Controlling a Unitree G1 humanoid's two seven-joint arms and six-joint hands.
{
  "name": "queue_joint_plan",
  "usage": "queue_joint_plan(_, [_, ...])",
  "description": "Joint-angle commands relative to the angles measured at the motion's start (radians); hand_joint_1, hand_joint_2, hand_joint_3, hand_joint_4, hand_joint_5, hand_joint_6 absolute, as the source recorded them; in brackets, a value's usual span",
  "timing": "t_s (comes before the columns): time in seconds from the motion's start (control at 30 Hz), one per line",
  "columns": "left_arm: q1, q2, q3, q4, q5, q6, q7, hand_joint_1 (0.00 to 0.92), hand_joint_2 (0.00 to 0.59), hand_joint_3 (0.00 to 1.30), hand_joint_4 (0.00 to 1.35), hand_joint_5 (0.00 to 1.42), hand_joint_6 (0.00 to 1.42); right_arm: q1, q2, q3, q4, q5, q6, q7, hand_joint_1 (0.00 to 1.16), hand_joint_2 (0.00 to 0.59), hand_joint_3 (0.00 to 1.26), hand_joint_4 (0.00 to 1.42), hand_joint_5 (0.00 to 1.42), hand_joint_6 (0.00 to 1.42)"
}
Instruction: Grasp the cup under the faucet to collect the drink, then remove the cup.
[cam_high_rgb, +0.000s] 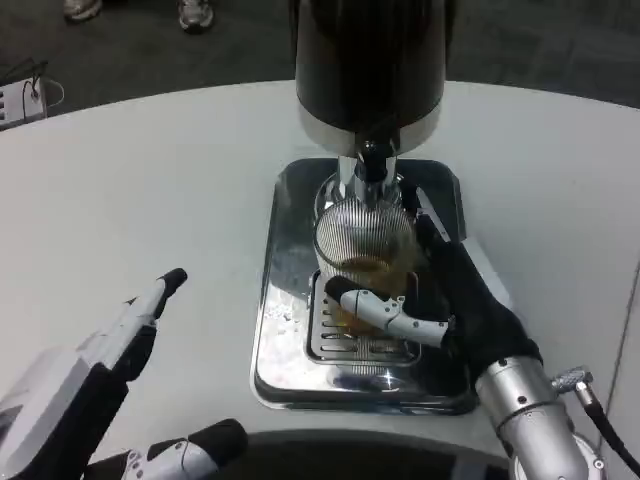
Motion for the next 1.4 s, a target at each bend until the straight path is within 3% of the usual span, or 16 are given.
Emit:
queue_joint_plan(0.03, [0.03, 0.007, -0.011, -0.008, 0.004, 0.003, -0.012, 0.0, 0.041, 0.0, 0.0, 0.0, 0.06, -0.022, 0.022, 0.008, 0.037, -0.003, -0.034, -0.039, 0.74, 0.216, 0.0, 0.0, 0.06, 0.05])
queue_joint_plan(0.57, [0.051, 0.03, -0.019, -0.011, 0.005, 0.035, -0.05, 0.0, 0.041, 0.0, 0.0, 0.0, 0.06, -0.024, 0.064, 0.022, 0.096, -0.028, -0.058, -0.15, 0.76, 0.212, 0.0, 0.0, 0.08, 0.06])
queue_joint_plan(0.83, [0.056, 0.036, -0.02, -0.031, 0.003, 0.062, -0.07, 0.0, 0.042, 0.0, 0.0, 0.0, 0.06, -0.026, 0.102, 0.035, 0.129, -0.057, -0.07, -0.239, 0.79, 0.207, 0.0, 0.11, 0.2, 0.15])
queue_joint_plan(1.4, [0.061, 0.047, -0.019, -0.035, -0.017, 0.092, -0.103, 0.0, 0.045, 0.02, 0.0, 0.0, 0.07, -0.039, 0.188, 0.052, 0.265, -0.11, -0.166, -0.459, 0.88, 0.223, 0.34, 0.43, 0.51, 0.42])
